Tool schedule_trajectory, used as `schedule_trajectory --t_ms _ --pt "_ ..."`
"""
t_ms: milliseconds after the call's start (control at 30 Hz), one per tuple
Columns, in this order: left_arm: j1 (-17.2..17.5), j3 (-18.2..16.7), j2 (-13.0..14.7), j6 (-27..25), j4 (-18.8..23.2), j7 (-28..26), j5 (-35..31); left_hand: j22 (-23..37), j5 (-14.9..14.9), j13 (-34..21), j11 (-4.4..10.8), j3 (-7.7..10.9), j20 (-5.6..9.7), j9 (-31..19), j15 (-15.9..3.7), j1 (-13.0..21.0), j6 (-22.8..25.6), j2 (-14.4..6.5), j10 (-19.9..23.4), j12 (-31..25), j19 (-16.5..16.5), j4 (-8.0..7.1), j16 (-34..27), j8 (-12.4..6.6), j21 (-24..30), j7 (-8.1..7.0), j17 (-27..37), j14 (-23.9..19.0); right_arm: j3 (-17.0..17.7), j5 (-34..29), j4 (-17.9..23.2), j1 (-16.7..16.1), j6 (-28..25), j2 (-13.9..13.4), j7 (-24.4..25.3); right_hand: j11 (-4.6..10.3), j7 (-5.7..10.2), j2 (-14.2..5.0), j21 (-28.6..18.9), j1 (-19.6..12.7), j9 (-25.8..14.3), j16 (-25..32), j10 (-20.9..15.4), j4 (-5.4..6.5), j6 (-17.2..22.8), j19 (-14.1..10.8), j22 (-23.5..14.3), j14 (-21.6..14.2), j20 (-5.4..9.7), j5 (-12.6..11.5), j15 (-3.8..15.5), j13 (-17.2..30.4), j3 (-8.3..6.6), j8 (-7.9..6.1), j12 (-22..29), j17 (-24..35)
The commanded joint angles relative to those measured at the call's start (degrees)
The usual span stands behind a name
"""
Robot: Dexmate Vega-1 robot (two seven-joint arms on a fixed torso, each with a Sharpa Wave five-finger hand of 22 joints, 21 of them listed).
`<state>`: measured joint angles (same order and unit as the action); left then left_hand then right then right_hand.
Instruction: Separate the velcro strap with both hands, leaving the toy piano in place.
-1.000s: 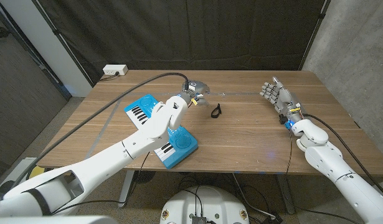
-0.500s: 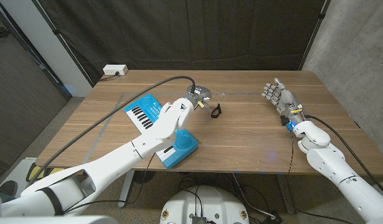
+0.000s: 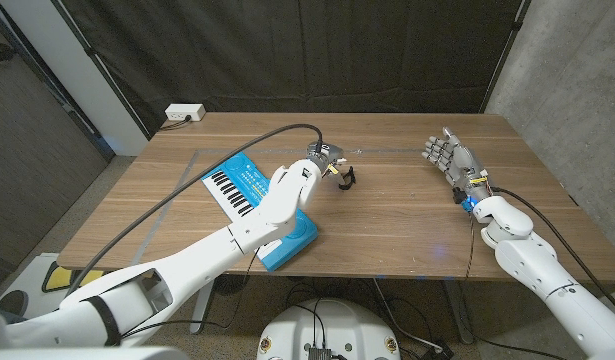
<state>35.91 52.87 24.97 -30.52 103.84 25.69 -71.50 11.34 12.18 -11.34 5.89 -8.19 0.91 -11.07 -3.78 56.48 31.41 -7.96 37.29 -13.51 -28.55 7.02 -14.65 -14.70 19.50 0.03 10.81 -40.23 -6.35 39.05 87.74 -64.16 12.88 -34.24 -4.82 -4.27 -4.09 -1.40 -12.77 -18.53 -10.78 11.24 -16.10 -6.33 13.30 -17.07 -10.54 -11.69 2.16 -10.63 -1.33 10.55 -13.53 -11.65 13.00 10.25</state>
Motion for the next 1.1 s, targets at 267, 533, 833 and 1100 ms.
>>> schedule_trajectory --t_ms 267,533,833,1100 --pt "-0.55 2.88 -4.95 -6.15 -3.75 2.63 -3.13 0.39 -0.14 -0.10 -0.91 0.22 -0.83 -0.21 -1.44 0.28 0.29 -0.18 0.08 0.51 -0.20 -0.40 -0.03 0.34 0.46 0.84 0.15 -0.88 0.68 0.73 -1.12 0.26 -0.66 -0.81 -1.57 0.17 0.00 0.04 0.26 -0.55 -0.18 -0.12 -0.59 -0.33 0.72 -0.32 -0.14 -0.62 0.65 0.22 0.06 0.06 0.10 -0.04 -0.07 0.32" --pt "0.20 3.23 -6.81 -11.08 -4.97 2.39 -4.74 0.51 -0.29 -0.10 -1.73 0.25 -1.36 -0.22 -0.83 0.18 0.22 -0.27 0.65 0.57 -0.96 -0.65 -0.14 0.65 0.88 1.80 0.14 -2.18 0.86 1.05 -1.68 0.39 -1.52 -1.11 -1.92 0.18 0.04 0.03 0.28 -0.56 -0.19 -0.13 -0.68 -0.33 0.77 -0.38 -0.15 -0.70 0.60 0.22 0.05 0.06 0.12 -0.02 -0.08 0.33" --pt "0.26 3.38 -7.80 -12.98 -6.06 0.49 -3.14 0.58 -0.31 -0.11 -1.87 0.60 -1.45 -0.24 -0.63 0.43 0.24 -0.87 0.72 0.73 -1.05 -0.77 0.17 0.82 1.01 2.04 0.17 -2.02 0.64 1.09 -2.38 0.99 -1.80 -1.03 -2.60 0.18 0.12 -0.02 0.29 -0.54 -0.19 -0.14 -0.83 -0.31 0.86 -0.47 -0.15 -0.79 0.61 0.22 0.17 0.07 0.14 -0.02 -0.07 0.35" --pt "-1.00 4.70 -8.13 -13.26 -6.86 1.03 -1.92 0.63 -0.50 -0.10 -2.51 0.83 -1.58 -0.26 -0.24 0.61 -0.03 -1.00 0.84 0.92 -0.75 -0.85 0.58 1.13 0.98 2.52 0.15 -1.74 0.48 0.86 -2.69 1.29 -1.45 -0.84 -2.93 0.42 0.19 0.01 0.30 -0.51 -0.19 -0.16 -0.84 -0.32 0.97 -0.57 -0.16 -0.87 0.61 0.23 0.08 0.07 0.20 -0.03 -0.11 0.36"
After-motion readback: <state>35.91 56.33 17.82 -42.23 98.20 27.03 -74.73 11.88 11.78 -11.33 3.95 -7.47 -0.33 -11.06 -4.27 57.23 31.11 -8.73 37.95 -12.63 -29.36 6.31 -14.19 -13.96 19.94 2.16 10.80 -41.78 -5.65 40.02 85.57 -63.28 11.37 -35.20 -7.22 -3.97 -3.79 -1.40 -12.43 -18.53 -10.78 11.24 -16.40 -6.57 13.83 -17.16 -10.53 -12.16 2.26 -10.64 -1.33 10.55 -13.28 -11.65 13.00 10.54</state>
